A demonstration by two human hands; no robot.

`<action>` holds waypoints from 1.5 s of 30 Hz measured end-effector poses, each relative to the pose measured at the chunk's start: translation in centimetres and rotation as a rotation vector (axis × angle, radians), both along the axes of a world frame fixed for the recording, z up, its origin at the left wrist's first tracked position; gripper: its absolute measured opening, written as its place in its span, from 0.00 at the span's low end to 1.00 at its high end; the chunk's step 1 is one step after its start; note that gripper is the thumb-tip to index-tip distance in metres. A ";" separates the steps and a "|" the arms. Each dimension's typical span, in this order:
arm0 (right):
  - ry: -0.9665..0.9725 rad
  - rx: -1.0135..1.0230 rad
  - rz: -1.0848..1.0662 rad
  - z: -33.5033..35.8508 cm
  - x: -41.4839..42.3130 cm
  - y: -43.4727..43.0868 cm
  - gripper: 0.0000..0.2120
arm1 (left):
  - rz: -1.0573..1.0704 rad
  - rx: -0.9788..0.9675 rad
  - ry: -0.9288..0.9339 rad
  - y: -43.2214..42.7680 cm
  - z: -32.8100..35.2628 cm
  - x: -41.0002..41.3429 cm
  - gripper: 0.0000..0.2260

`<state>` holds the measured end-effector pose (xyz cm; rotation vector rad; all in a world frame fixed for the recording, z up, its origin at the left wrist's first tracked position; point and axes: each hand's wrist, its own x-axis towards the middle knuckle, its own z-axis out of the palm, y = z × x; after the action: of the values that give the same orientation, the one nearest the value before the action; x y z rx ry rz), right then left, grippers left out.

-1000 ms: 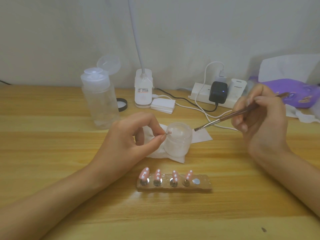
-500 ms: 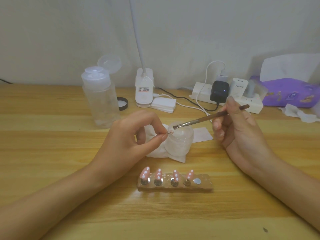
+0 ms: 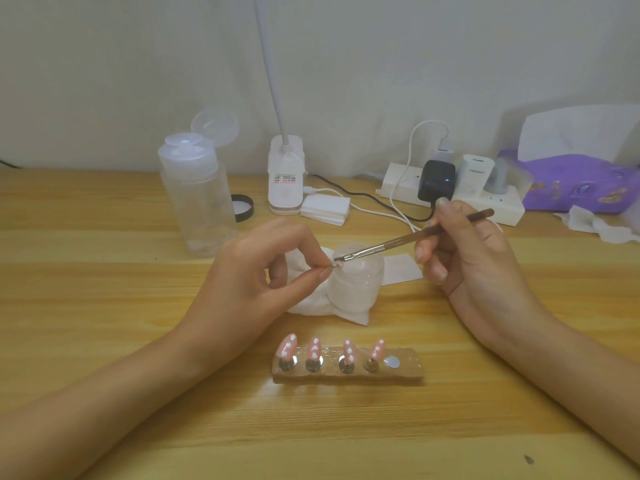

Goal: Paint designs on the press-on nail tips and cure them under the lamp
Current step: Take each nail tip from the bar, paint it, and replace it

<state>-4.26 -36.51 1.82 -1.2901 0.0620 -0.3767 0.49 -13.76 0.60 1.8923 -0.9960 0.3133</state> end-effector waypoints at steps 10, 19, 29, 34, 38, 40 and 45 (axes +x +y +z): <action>0.011 -0.013 -0.032 0.0 -0.1 -0.2 0.13 | 0.017 0.015 0.010 -0.1 0.2 -0.2 0.03; -0.012 -0.011 -0.014 -0.1 0.0 -0.2 0.12 | -0.002 -0.009 0.093 -0.2 0.3 -0.3 0.04; -0.037 -0.006 -0.017 -0.3 0.0 -0.5 0.12 | -0.021 -0.031 0.158 -0.1 0.3 -0.3 0.05; -0.113 0.092 -0.097 0.1 -0.3 -0.8 0.14 | -0.069 -0.106 0.312 -0.1 0.4 0.1 0.04; -0.236 -0.124 -0.033 0.8 -0.7 -0.6 0.10 | -0.139 -0.250 0.471 0.1 0.8 0.4 0.02; -0.307 -0.361 0.010 1.4 -1.2 0.1 0.12 | -0.193 -0.311 0.513 0.3 0.8 0.5 0.06; -0.350 -0.828 0.100 2.6 -1.6 3.1 0.08 | -0.330 -0.350 0.604 0.4 1.0 0.6 0.13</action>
<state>-5.86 -33.38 4.41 -2.0081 -0.5004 -0.5653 1.04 -13.35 1.65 1.3492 -0.7554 -0.2564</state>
